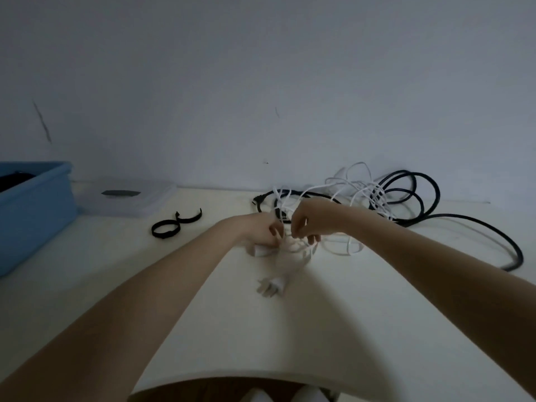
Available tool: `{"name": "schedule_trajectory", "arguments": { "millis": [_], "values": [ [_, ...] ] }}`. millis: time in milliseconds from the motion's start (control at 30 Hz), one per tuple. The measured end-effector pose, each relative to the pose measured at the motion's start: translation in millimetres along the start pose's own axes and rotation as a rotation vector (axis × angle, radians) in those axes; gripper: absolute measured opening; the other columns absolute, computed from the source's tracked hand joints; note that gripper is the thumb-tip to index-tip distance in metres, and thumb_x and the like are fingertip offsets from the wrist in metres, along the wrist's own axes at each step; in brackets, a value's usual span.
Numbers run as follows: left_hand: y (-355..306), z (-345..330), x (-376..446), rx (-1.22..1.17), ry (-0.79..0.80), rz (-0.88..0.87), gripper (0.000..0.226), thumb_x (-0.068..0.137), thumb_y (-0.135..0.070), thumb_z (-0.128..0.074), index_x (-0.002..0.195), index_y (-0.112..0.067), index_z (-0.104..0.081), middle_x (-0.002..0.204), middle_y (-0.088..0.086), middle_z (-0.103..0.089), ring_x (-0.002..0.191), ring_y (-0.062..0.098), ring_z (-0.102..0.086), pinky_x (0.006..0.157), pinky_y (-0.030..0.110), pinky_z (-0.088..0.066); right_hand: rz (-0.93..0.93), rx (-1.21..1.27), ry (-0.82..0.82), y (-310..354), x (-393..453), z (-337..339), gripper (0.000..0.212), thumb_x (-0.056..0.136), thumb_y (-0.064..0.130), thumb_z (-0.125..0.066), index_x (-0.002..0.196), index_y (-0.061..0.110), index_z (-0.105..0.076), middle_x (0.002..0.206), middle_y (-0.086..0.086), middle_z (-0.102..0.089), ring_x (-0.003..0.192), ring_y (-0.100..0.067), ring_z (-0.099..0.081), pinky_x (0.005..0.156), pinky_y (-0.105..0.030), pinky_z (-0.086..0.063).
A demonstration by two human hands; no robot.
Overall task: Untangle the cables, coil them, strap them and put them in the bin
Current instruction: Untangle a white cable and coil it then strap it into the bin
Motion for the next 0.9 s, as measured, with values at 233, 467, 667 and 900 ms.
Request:
{"name": "schedule_trajectory", "arguments": {
  "millis": [233,467,667,900],
  "values": [
    [-4,-8,0,-0.158,0.016,0.056,0.016,0.087,-0.025,-0.064,0.085,-0.009,-0.064,0.074,0.003,-0.054,0.072,0.015,-0.048,0.062,0.023,-0.037,-0.007,-0.24,-0.021,-2,6,-26,0.022,0.084,0.023,-0.062,0.102,0.012,-0.069,0.102,-0.01,-0.068,0.088,-0.024,-0.061,0.076,-0.03,-0.047],
    [2,33,-4,-0.694,-0.255,0.197,0.022,0.091,-0.006,-0.045,0.072,-0.009,-0.055,0.062,0.003,-0.063,0.047,0.009,-0.062,0.057,0.021,-0.05,-0.024,-0.213,-0.157,-18,-3,8,0.019,0.093,0.016,-0.051,0.107,0.007,-0.06,0.11,-0.013,-0.062,0.101,-0.027,-0.056,0.079,-0.028,-0.039],
    [10,87,-16,-0.829,-0.577,0.224,0.024,0.094,-0.006,-0.047,0.071,-0.01,-0.046,0.067,0.004,-0.047,0.054,0.011,-0.041,0.051,0.019,-0.042,-0.151,0.245,-0.686,-41,-24,87,0.013,0.098,0.019,-0.04,0.097,0.016,-0.053,0.078,-0.01,-0.066,0.058,-0.027,-0.067,0.057,-0.036,-0.056],
    [13,108,-16,0.023,-0.598,0.279,0.031,0.096,-0.031,-0.046,0.101,-0.001,-0.054,0.105,0.017,-0.061,0.094,0.032,-0.057,0.067,0.03,-0.036,-0.126,0.69,-0.897,-46,-41,134,0.019,0.097,0.014,-0.039,0.083,0.012,-0.052,0.059,-0.012,-0.061,0.033,-0.012,-0.048,0.032,-0.018,-0.033]
  ]
}}
Point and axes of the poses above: each hand's wrist, its own x-axis towards the middle knuckle, its own z-axis out of the back of the hand, y = z × x, the point moved 6 cm from there along x, towards the middle knuckle
